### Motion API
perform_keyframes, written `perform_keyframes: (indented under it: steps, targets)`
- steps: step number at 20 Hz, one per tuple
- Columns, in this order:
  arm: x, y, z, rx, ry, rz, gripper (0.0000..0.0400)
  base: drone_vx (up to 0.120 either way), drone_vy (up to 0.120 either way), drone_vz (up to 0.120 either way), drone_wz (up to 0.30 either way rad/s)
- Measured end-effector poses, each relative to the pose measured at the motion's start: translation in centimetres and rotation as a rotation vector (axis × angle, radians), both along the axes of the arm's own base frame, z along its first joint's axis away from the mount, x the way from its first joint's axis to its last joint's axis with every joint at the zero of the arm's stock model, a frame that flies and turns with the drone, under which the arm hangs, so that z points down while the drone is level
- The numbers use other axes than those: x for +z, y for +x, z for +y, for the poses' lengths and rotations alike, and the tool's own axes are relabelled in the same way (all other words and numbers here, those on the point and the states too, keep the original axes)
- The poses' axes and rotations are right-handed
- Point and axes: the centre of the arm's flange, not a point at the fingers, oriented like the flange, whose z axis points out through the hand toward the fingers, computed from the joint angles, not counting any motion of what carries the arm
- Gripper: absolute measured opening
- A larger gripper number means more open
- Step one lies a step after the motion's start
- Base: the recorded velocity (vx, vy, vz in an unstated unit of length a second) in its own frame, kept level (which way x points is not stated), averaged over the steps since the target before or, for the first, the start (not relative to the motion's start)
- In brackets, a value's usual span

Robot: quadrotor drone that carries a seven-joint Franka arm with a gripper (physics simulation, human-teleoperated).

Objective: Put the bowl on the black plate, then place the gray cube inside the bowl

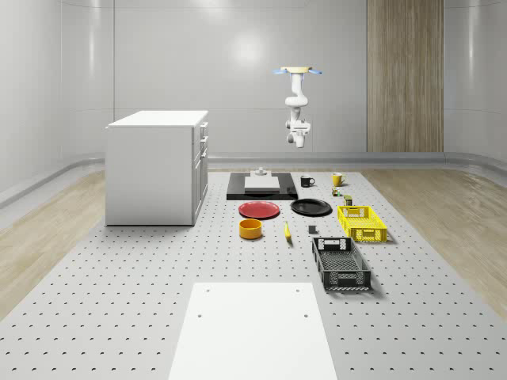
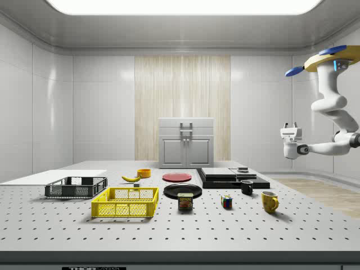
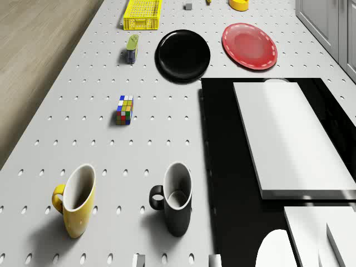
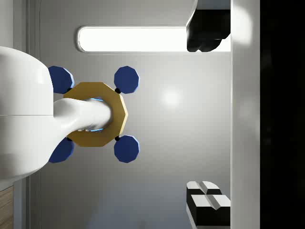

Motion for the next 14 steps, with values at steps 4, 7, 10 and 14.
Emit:
perform_keyframes:
  steps: [4, 7, 10, 14]
  targets:
    - [3.0, -0.4, 0.0, 0.000, 0.000, -0.003, 0.0400, 0.090, -0.090, 0.000, 0.000]
    - [5.0, -0.3, 0.0, 0.000, 0.000, -0.006, 0.0400, 0.120, -0.120, 0.000, 0.000]
    - [6.6, -0.2, 0.0, 0.000, 0.000, -0.008, 0.0400, 0.120, -0.120, 0.000, 0.000]
    - [8.1, -0.1, 0.0, 0.000, 0.000, -0.011, 0.0400, 0.120, -0.120, 0.000, 0.000]
